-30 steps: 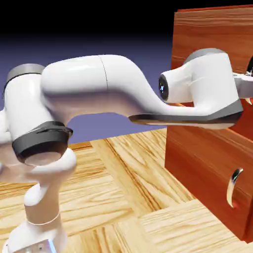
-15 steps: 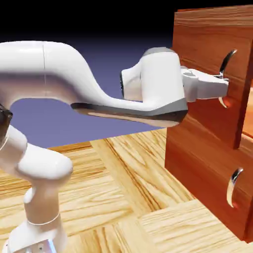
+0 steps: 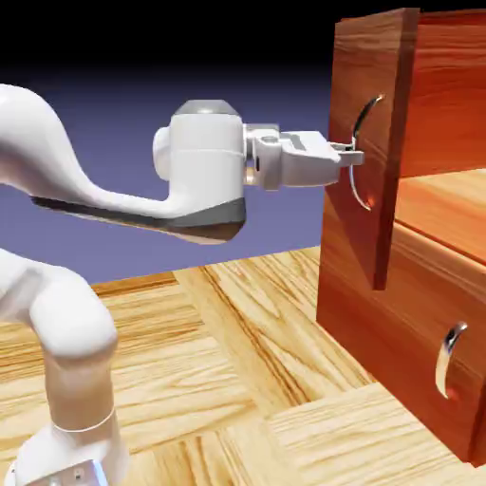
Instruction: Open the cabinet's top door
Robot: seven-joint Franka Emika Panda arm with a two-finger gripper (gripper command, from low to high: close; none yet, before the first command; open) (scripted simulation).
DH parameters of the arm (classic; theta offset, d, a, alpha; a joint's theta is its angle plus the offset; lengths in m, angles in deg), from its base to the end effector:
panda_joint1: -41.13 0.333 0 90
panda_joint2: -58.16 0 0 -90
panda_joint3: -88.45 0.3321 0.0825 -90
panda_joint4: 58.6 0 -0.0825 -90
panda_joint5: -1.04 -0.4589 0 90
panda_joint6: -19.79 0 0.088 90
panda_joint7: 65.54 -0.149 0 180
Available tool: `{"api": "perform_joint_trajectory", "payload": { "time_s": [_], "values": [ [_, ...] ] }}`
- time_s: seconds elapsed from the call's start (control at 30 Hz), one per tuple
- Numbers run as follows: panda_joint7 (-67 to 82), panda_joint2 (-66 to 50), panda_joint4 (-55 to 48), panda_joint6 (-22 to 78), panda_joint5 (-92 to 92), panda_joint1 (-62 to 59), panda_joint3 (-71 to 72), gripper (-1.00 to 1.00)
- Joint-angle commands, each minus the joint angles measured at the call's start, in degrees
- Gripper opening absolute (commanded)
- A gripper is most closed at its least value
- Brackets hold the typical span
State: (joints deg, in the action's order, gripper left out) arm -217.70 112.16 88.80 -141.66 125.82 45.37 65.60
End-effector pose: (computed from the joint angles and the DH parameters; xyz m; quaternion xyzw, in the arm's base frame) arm 0.4060 -0.1268 0.5988 -0.5769 0.4085 -0.6974 0.1184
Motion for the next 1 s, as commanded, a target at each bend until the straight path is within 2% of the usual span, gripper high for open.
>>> {"api": "perform_joint_trajectory", "payload": {
  "time_s": [0.0,0.2,0.43,0.7,0.97],
  "values": [
    [1.3,1.37,1.47,0.56,-2.57,-1.81,1.89,-1.0],
    [9.82,9.78,8.74,3.99,-17.52,-9.14,11.17,-1.0],
    [20.05,19.98,15.09,11.93,-34.96,-10.66,20.45,-1.0],
    [27.83,29.6,18.13,28.03,-54.55,-6.34,35.21,-1.0],
    [30.03,31.52,14.33,44.83,-70.15,-3.42,51.82,-1.0]
  ]
}}
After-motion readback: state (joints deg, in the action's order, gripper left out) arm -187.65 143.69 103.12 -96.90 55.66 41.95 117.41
